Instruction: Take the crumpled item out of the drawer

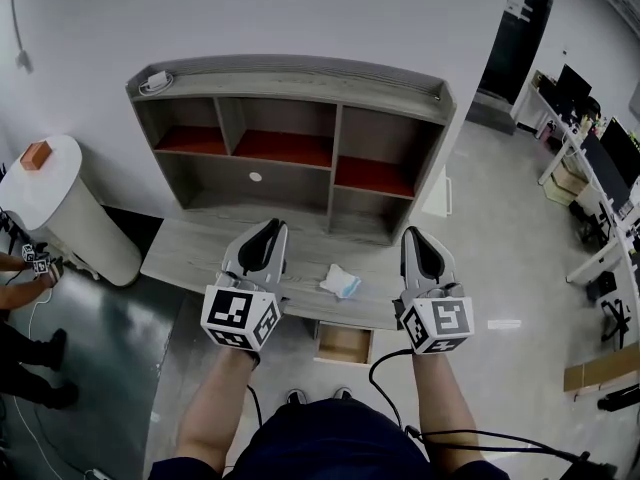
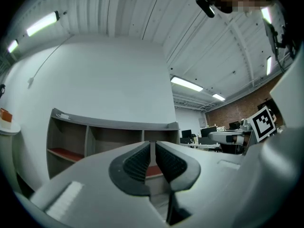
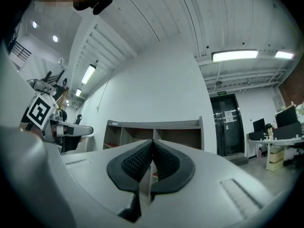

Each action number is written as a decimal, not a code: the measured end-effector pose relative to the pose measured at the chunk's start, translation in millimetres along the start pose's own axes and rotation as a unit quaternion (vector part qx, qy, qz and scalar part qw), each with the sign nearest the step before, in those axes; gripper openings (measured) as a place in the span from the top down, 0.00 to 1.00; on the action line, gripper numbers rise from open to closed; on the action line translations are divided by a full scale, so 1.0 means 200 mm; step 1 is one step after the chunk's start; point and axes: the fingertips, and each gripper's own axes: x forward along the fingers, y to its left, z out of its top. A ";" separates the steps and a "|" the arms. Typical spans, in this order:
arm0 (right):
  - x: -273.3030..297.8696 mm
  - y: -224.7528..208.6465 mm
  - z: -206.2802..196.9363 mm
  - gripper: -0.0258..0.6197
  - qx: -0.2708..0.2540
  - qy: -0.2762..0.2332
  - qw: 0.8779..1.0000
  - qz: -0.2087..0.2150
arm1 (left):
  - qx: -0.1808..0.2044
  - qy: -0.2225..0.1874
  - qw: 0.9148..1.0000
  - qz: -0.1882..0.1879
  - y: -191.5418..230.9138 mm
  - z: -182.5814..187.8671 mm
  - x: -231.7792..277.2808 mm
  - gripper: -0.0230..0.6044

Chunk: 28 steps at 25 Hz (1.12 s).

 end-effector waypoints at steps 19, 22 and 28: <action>-0.04 0.02 0.03 0.95 -0.033 -0.001 0.999 -0.018 | -0.018 -0.007 1.000 -0.007 0.05 0.00 -0.03 0.91; -0.04 0.03 0.02 0.95 -0.033 0.000 0.999 -0.018 | -0.018 -0.004 1.000 -0.007 0.06 -0.01 -0.02 0.91; -0.02 0.04 0.03 0.95 -0.035 0.000 0.999 -0.020 | -0.020 0.001 1.000 -0.006 0.08 -0.03 -0.01 0.91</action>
